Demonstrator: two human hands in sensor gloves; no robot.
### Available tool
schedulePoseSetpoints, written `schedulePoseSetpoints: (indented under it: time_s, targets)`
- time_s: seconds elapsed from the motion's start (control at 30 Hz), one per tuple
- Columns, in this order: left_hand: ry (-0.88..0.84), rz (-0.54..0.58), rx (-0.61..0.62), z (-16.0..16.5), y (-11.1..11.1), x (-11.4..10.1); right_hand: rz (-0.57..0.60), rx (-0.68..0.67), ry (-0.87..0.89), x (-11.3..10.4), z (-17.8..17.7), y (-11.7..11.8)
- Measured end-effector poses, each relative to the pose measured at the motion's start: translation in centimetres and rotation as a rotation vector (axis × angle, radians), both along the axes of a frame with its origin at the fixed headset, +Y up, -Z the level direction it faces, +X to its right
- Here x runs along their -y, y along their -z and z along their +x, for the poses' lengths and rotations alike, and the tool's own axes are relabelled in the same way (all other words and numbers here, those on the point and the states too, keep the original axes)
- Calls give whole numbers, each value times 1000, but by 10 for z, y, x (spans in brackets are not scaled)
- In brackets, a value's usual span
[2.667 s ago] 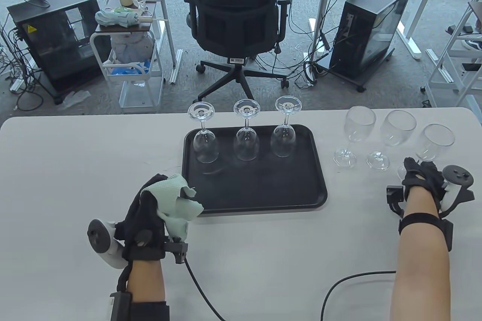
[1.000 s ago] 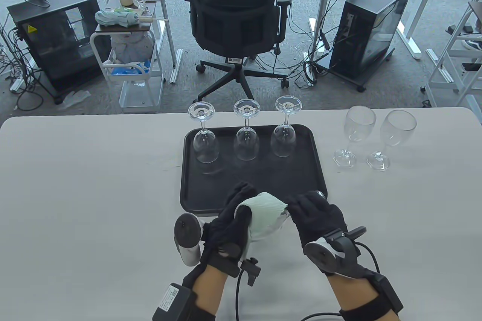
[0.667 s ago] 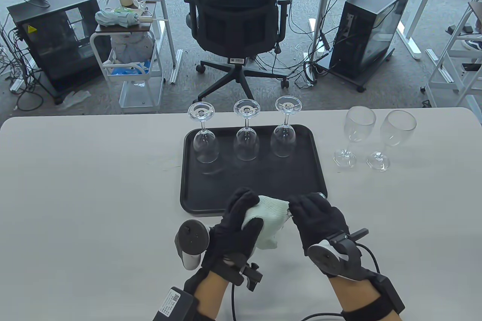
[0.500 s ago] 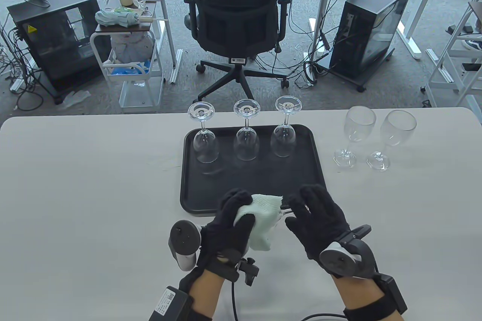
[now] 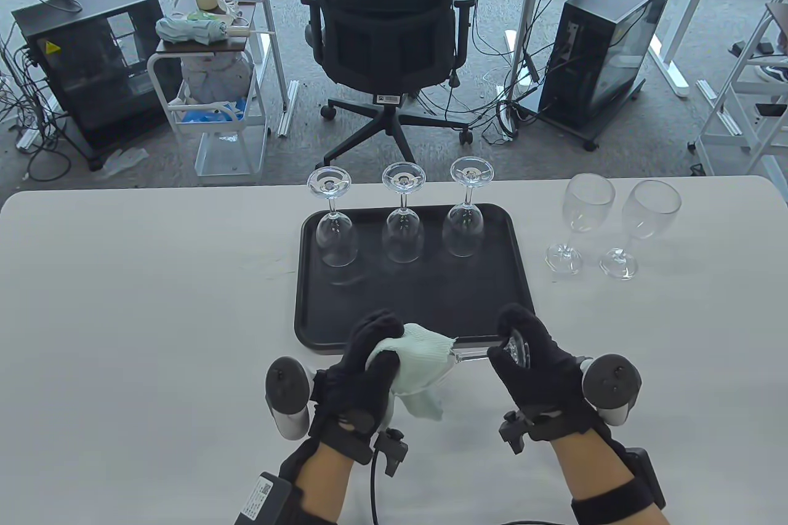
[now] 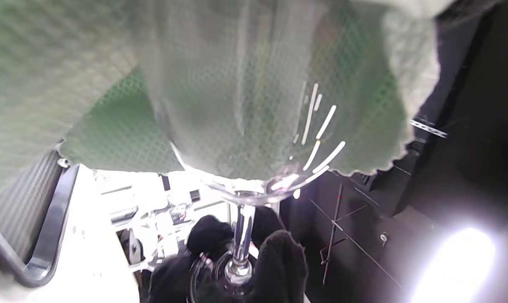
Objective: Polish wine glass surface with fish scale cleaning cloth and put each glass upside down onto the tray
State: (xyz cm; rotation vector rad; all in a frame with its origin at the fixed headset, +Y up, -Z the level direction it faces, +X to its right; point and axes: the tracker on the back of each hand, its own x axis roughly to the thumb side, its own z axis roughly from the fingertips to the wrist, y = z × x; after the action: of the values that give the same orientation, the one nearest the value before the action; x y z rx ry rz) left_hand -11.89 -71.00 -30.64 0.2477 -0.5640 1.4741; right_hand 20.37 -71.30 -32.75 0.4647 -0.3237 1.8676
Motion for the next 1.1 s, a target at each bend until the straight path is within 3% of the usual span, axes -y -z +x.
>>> schedulePoseSetpoints:
  time_s: [0.03,0.07,0.2,0.33,0.37,0.43,0.6,0.7,0.8,0.87,0.97,1.1]
  targets:
    - [50,51,-24,0,-1,-3,-128,-13,-4,4,0,1]
    - [81,74,-38,-1,-1,-3,-172,-79,31,7,1,1]
    - [70,32,-52,-5,1,-3,71,-94,-75,5,1,2]
    - [-43,-108,26,-7,6,6,402,36,-262,-6,1,-10]
    - [-58,-119,41,-6,7,6,406,46,-264,-7,1,-11]
    - [-36,-101,37,-5,7,6,339,33,-177,-4,0,-10]
    - [50,52,-26,-4,2,-1,-53,-88,1,8,0,1]
    - [47,28,-26,-5,3,-1,73,-63,-92,5,1,0]
    - [-3,-49,4,-8,7,3,315,-27,-232,-3,0,-7]
    - [-32,-86,29,-8,8,5,400,13,-278,-6,0,-10]
    - [-23,-75,25,-6,7,5,331,18,-182,-4,0,-9]
    - [33,32,-11,-4,3,0,8,-35,-58,2,0,-1]
